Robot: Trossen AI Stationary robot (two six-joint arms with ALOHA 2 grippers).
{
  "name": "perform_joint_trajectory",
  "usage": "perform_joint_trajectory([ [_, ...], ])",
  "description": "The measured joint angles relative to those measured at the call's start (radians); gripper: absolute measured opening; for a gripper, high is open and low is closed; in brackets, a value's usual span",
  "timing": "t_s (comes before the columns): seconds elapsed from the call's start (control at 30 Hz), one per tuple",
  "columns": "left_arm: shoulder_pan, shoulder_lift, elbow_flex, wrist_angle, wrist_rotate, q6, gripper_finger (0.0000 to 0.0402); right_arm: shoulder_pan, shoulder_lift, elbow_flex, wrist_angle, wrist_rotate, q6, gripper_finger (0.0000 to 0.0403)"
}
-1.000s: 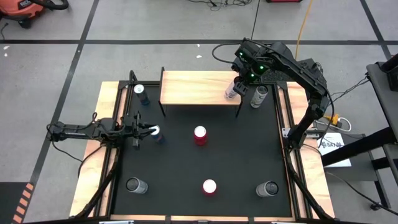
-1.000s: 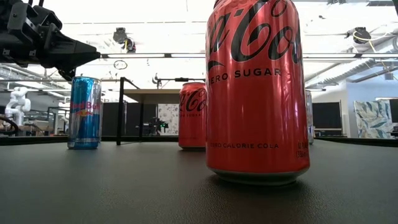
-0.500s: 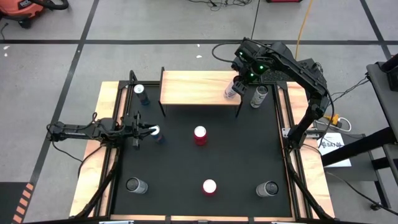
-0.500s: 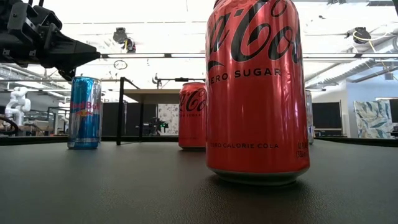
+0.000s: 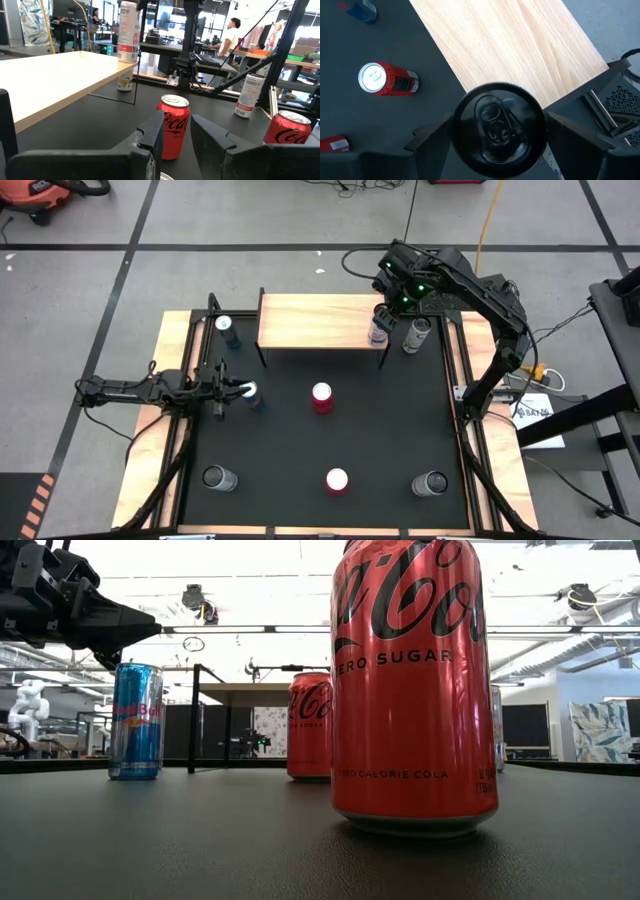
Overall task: Place canned beverage on shelf
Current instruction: Put the top white pink soda can on the shelf
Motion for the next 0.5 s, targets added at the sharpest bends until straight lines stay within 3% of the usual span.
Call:
perform_joint_trajectory([
  [0.23, 0.0, 0.0, 0.0, 0.0, 0.0, 0.0, 0.01, 0.0, 0.001, 0.0, 0.009, 0.001, -0.008, 0.0297],
  [0.5, 0.0, 0.0, 0.0, 0.0, 0.0, 0.0, 0.01, 0.0, 0.001, 0.0, 0.063, 0.071, -0.016, 0.0297],
])
